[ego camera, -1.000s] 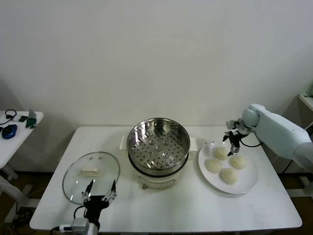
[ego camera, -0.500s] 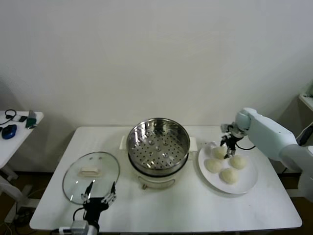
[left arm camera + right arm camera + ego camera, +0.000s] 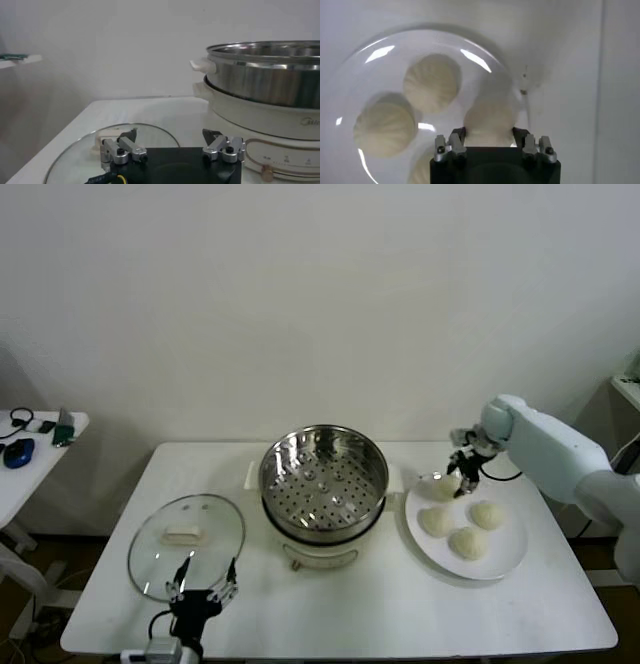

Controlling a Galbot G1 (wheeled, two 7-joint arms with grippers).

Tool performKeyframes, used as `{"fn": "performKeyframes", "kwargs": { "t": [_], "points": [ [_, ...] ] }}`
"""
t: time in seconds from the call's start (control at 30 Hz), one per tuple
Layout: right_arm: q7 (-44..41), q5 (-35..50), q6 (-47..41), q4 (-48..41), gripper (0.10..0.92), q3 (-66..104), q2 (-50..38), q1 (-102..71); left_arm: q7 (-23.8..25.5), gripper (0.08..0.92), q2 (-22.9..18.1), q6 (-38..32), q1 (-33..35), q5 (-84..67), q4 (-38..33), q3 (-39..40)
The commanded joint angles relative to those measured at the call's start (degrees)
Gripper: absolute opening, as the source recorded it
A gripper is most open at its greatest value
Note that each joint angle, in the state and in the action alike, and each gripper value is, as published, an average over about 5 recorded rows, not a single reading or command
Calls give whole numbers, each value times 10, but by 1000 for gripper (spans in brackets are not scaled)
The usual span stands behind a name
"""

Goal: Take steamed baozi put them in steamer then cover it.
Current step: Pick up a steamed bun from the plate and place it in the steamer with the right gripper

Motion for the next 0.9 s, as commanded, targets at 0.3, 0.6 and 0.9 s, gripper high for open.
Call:
{"fn": "performKeyframes", "kwargs": {
  "t": [0.3, 0.6, 0.9],
  "points": [
    [-25, 108, 177, 313, 592, -160, 56, 337, 1, 823, 6, 1, -2, 4, 0, -3],
    [28, -52, 291, 276, 574, -148, 168, 225, 2, 823, 10, 1, -14, 0, 1, -14],
    [66, -183, 319, 169, 582, -93, 202, 85, 2, 823, 13, -8, -13, -8, 11, -11]
  ]
}}
